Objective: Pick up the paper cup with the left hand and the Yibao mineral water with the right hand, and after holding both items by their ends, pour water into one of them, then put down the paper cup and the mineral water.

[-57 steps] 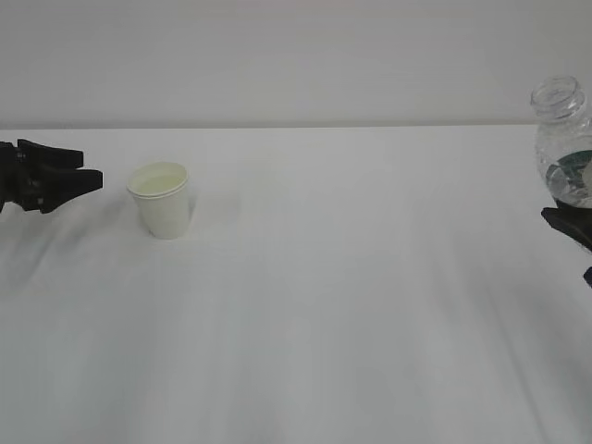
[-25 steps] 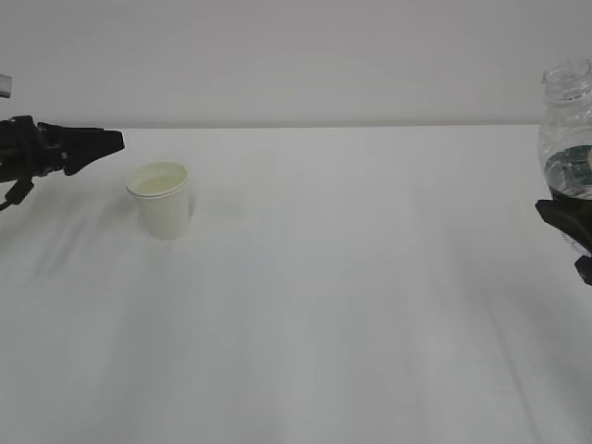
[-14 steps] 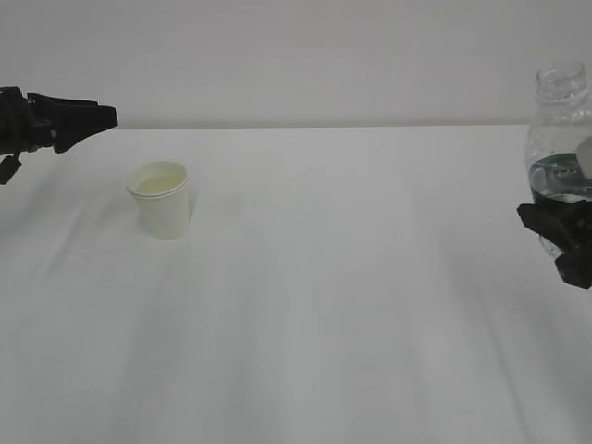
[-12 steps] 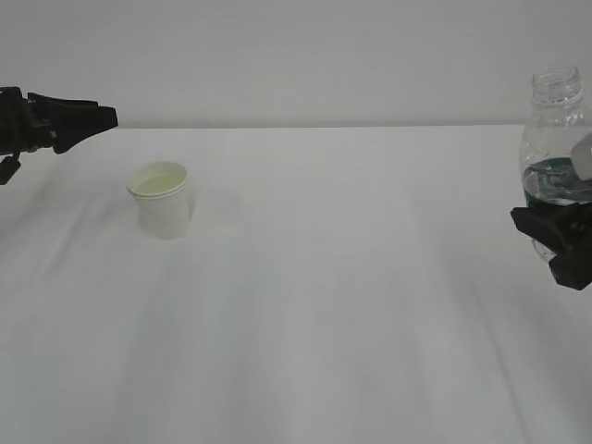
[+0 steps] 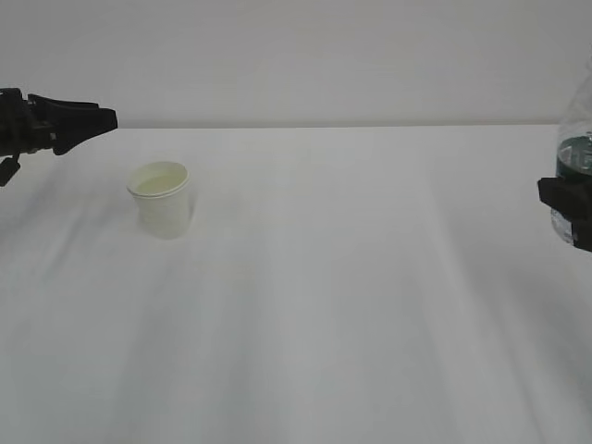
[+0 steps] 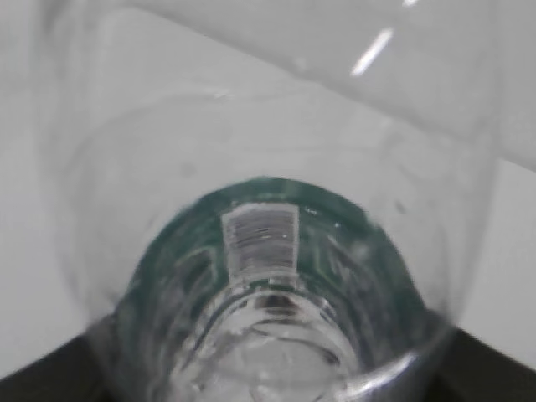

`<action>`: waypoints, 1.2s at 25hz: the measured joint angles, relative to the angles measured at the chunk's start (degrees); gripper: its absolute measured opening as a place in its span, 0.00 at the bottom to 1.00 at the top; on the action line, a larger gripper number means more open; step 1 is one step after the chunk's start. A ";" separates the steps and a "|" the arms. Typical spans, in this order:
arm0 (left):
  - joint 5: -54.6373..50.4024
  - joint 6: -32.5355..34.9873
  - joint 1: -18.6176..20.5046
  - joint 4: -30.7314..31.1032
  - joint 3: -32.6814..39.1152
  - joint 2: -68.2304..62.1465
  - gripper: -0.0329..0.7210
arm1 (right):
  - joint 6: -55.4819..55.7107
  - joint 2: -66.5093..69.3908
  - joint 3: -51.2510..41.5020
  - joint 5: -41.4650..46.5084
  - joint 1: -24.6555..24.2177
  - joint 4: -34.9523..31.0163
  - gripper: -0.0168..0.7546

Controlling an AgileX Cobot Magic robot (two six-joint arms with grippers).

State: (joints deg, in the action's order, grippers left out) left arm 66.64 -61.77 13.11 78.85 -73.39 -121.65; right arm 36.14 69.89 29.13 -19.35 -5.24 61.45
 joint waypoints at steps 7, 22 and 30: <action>0.00 -0.65 0.00 0.34 0.00 0.92 0.68 | -2.91 0.34 -1.16 -1.83 -2.88 -7.06 0.58; 0.20 -2.55 0.00 0.58 0.00 4.97 0.67 | -4.93 8.24 -1.16 -8.46 -3.62 -15.81 0.57; 0.20 -3.26 0.00 0.66 0.00 4.97 0.67 | -8.73 9.21 -1.16 -12.02 -3.62 -22.65 0.57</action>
State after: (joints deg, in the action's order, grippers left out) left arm 66.85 -65.03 13.11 79.51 -73.39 -116.68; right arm 27.41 79.10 27.97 -31.37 -8.86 38.80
